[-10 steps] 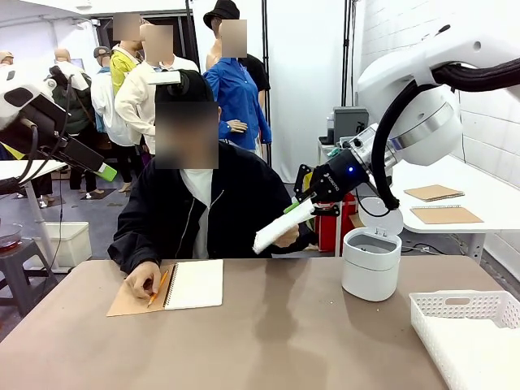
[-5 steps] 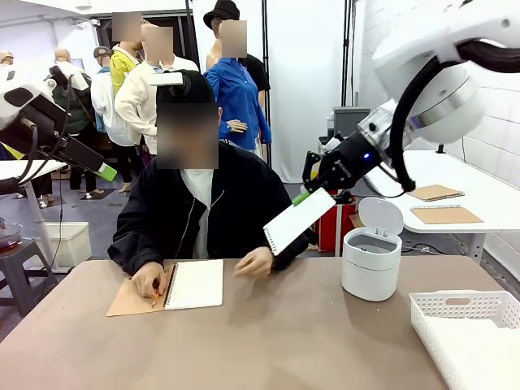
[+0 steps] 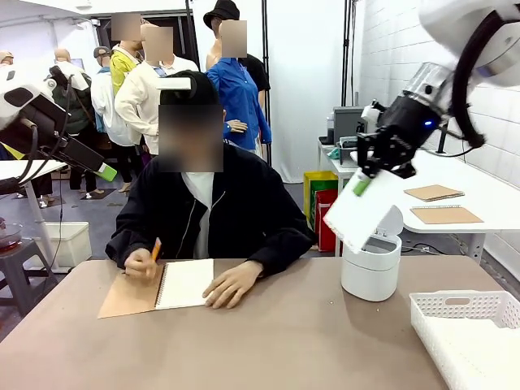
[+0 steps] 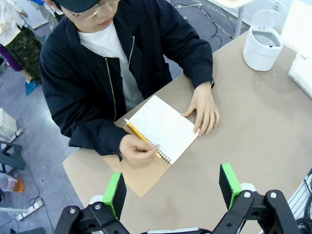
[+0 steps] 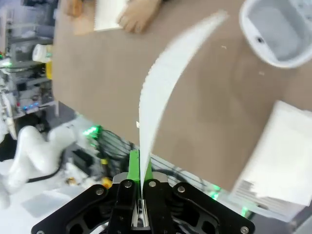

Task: Sort the paper based on its condition.
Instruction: If a person hands you a paper, place it in the Organizing basket , and if it's crumpled, put it in the Trash can.

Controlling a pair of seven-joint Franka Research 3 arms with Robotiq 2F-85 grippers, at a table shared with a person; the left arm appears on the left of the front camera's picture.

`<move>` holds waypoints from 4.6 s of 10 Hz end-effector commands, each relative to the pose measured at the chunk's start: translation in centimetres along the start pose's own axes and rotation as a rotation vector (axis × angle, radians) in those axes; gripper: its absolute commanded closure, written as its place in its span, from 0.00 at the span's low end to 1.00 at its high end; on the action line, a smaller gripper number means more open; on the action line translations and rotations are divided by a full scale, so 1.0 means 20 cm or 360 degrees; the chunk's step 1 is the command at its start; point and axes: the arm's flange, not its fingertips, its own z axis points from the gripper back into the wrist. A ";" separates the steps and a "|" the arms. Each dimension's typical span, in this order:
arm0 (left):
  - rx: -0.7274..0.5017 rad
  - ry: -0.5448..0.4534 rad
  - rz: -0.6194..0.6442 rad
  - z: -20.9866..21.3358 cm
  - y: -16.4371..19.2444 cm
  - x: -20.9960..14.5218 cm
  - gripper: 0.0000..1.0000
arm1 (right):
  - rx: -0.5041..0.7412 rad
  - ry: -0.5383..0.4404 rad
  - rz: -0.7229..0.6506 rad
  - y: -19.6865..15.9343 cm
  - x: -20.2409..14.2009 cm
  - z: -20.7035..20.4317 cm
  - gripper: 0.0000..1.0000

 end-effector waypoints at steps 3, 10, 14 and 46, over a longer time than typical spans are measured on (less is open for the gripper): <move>0.0007 -0.0010 0.0001 0.00 0.01 0.00 0.00 | -0.0446 0.0205 0.0182 -0.32 -0.14 0.06 1.00; 0.0007 -0.0010 0.0001 0.00 0.01 0.00 0.00 | -0.1004 0.0519 0.0223 -0.70 -0.61 -0.10 1.00; 0.0007 -0.0010 0.0001 0.00 0.01 0.00 0.00 | -0.0989 0.0515 0.0183 -0.71 -0.60 -0.11 1.00; 0.0007 -0.0010 0.0001 0.00 0.01 0.00 0.00 | -0.0984 0.0221 -0.0019 -0.83 -0.63 -0.56 0.36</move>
